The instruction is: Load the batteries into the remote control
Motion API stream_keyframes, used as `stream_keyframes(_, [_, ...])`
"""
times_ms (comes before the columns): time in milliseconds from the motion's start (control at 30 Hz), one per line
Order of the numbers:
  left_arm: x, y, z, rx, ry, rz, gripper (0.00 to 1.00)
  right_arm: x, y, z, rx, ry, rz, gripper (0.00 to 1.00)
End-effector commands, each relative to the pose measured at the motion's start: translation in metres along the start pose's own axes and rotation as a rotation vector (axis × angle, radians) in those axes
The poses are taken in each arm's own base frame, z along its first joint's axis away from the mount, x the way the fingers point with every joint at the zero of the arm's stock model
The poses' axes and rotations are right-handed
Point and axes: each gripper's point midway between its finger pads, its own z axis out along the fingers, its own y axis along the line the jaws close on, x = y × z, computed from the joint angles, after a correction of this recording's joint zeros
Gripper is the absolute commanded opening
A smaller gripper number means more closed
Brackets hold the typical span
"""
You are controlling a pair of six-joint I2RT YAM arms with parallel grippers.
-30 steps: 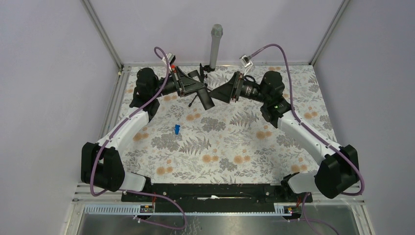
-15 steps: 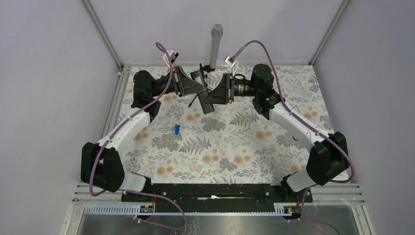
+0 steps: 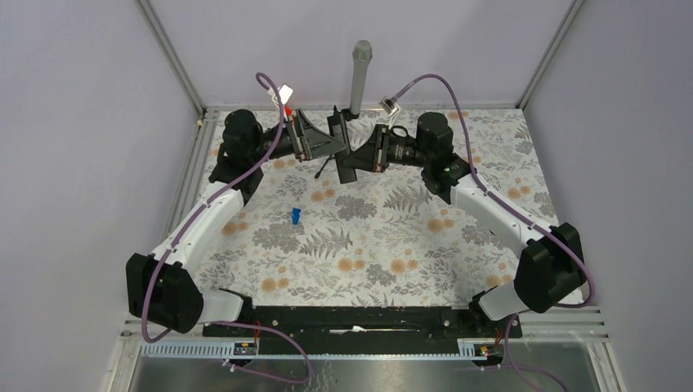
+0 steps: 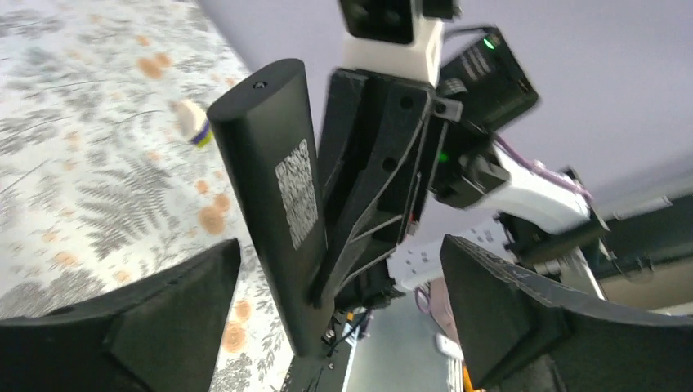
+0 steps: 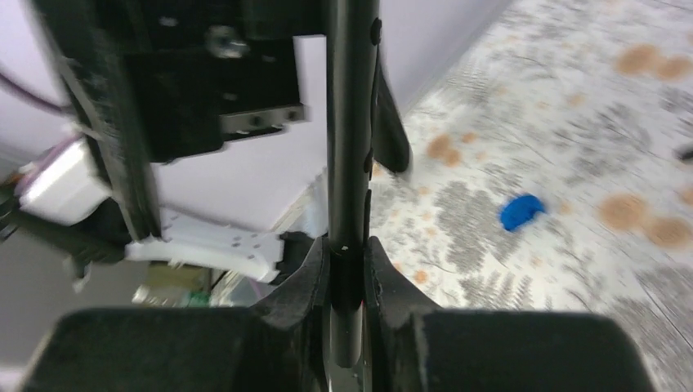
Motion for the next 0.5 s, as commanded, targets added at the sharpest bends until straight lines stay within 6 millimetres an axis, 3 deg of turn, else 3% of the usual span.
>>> stream_keyframes(0, [-0.016,0.049,-0.026,-0.348,-0.073,0.111,0.99,0.002,-0.054,-0.031,0.375,-0.07,-0.055,0.0])
stream_keyframes(133, [-0.024,0.094,-0.069,-0.619,-0.161,0.091,0.99,0.04,-0.131,-0.084,0.811,0.015,-0.06,0.0])
stream_keyframes(233, [-0.03,0.103,-0.094,-0.739,-0.214,0.124,0.99,0.068,-0.184,-0.14,1.179,0.066,-0.046,0.0])
stream_keyframes(333, [-0.033,0.103,-0.109,-0.814,-0.239,0.162,0.99,0.099,-0.216,-0.175,1.382,0.164,-0.041,0.0])
stream_keyframes(467, [-0.038,0.098,-0.122,-0.869,-0.269,0.189,0.99,0.126,-0.243,-0.207,1.568,0.301,-0.049,0.0])
